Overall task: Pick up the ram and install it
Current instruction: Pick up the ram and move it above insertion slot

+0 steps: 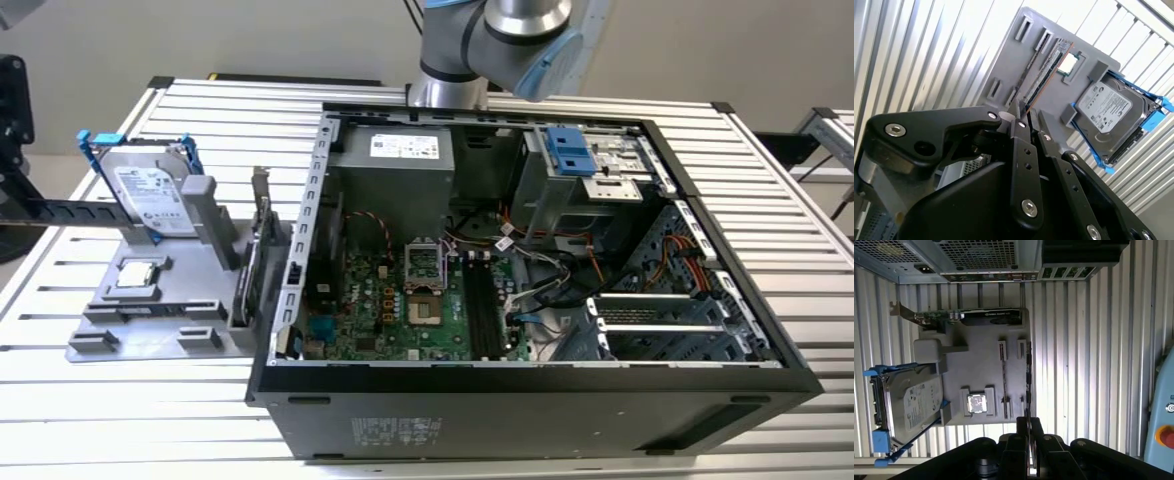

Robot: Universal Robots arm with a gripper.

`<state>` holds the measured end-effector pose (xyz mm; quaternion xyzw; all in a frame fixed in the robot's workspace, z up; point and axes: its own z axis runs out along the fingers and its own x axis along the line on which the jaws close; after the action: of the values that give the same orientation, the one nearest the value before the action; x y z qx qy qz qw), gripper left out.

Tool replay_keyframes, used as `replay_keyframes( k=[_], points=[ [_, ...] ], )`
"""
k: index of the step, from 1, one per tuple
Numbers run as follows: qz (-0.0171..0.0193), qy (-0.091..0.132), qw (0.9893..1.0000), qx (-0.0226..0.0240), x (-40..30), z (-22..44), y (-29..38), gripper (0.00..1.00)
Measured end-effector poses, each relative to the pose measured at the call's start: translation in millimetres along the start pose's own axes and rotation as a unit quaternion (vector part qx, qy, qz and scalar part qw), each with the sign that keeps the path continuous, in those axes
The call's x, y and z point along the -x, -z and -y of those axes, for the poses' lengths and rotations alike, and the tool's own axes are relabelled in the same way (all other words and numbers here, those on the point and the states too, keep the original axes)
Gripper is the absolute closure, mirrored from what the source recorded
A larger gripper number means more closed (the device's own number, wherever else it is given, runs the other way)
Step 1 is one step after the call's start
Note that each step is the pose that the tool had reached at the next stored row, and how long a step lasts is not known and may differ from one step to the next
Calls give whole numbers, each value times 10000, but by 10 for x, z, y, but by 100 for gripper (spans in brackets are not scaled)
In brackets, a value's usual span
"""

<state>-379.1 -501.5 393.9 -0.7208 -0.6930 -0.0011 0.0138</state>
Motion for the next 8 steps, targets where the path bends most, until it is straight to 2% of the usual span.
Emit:
replay_keyframes(
  k=[8],
  points=[
    [2, 1, 10000, -2, -1, -15, 4, 100]
  ],
)
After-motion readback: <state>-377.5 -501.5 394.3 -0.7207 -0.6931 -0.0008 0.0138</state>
